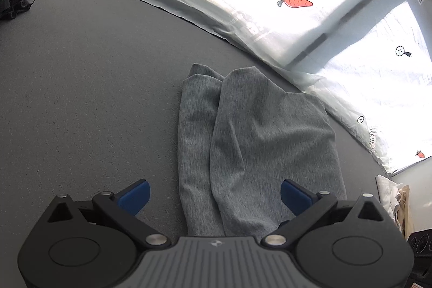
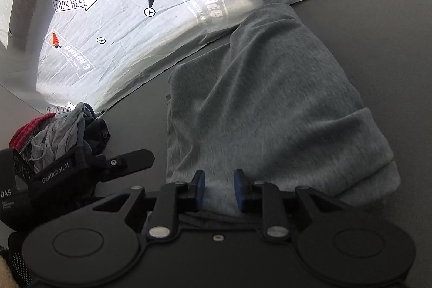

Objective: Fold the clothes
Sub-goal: 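Release the sweatshirt with the right tool and smooth the stack, then grasp the folded stack edge with the left tool while the right tool grasps the other edge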

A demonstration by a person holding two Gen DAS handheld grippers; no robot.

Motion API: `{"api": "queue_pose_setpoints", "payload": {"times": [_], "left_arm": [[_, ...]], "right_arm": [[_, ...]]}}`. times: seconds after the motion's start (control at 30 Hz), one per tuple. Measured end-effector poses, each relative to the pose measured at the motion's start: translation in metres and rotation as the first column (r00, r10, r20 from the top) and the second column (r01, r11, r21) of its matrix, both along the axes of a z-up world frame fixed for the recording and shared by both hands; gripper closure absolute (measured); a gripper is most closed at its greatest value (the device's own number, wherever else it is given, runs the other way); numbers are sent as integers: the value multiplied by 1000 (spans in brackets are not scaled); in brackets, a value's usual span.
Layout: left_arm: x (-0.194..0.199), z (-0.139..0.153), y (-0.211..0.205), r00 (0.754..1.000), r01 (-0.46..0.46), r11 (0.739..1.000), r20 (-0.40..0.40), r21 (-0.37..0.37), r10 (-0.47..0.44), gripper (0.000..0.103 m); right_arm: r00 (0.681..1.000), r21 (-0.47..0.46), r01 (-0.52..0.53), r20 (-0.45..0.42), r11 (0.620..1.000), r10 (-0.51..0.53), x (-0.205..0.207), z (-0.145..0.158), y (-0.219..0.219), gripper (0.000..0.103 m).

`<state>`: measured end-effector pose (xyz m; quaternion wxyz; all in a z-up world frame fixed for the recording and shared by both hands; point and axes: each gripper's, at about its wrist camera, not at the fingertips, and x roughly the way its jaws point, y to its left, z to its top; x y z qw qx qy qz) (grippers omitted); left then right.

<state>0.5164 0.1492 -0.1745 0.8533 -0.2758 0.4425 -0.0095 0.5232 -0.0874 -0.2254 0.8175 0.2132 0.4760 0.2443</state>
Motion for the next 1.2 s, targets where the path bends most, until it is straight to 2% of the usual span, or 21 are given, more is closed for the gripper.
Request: {"api": "queue_pose_setpoints", "payload": {"times": [0.13, 0.17, 0.27, 0.33, 0.37, 0.4, 0.47, 0.57, 0.63, 0.7, 0.87, 0.9, 0.93, 0.97, 1.0, 1.1, 1.2], "left_arm": [[-3, 1, 2, 1000, -3, 1000, -6, 30, 4, 7], [-4, 0, 1, 1000, -6, 999, -5, 38, 6, 9], [-4, -3, 0, 1000, 4, 999, -5, 47, -4, 21], [-1, -4, -3, 999, 32, 999, -1, 41, -32, 35], [1, -4, -5, 999, 47, 998, 9, 36, -47, 39], [2, -3, -7, 998, 57, 998, 23, 34, -58, 44], [8, -2, -11, 996, 72, 996, 50, 46, -74, 44], [20, -3, -15, 992, 93, 991, 79, 95, -101, 44], [29, -6, -19, 988, 103, 984, 102, 144, -119, 42], [40, -9, -21, 983, 119, 978, 117, 170, -140, 42], [65, -25, -19, 984, 125, 981, 105, 149, -141, 44], [68, -28, -19, 985, 119, 982, 107, 144, -135, 51], [70, -29, -19, 987, 113, 984, 101, 137, -128, 75], [72, -31, -18, 988, 107, 986, 96, 131, -120, 92], [70, -30, -18, 988, 100, 987, 105, 123, -113, 100], [61, -20, -14, 986, 76, 993, 139, 86, -88, 100], [48, 6, -9, 978, 54, 995, 197, 87, -71, 100]], "right_arm": [[999, -19, -44, -12, 999, 43, -2, -6, 10, 78], [1000, -11, -30, -10, 999, 30, 3, -3, 8, 78], [999, -18, 26, 36, 1000, -25, 7, 12, -5, 77], [992, -91, 60, 113, 994, -50, 9, 24, -12, 71], [986, -140, 77, 158, 987, -55, 10, 29, -14, 63], [975, -205, 100, 216, 974, -55, 10, 35, -15, 60], [956, -295, 115, 294, 948, -25, 12, 41, -15, 59], [934, -432, 142, 357, 891, 23, 15, 41, -9, 31], [928, -497, 138, 367, 857, 63, 17, 36, -6, 30], [938, -522, 124, 340, 844, 73, 21, 28, -5, 30], [950, -534, 124, 308, 837, 56, 21, 17, -7, 28], [950, -535, 123, 308, 836, 57, 21, 16, -8, 27], [950, -536, 124, 308, 835, 57, 21, 17, -8, 26], [949, -537, 124, 309, 835, 57, 21, 17, -9, 25], [949, -537, 124, 309, 834, 57, 22, 17, -9, 24], [948, -537, 126, 313, 834, 59, 21, 19, -11, 24], [949, -539, 119, 308, 834, 64, 19, 21, -10, 24]]}}
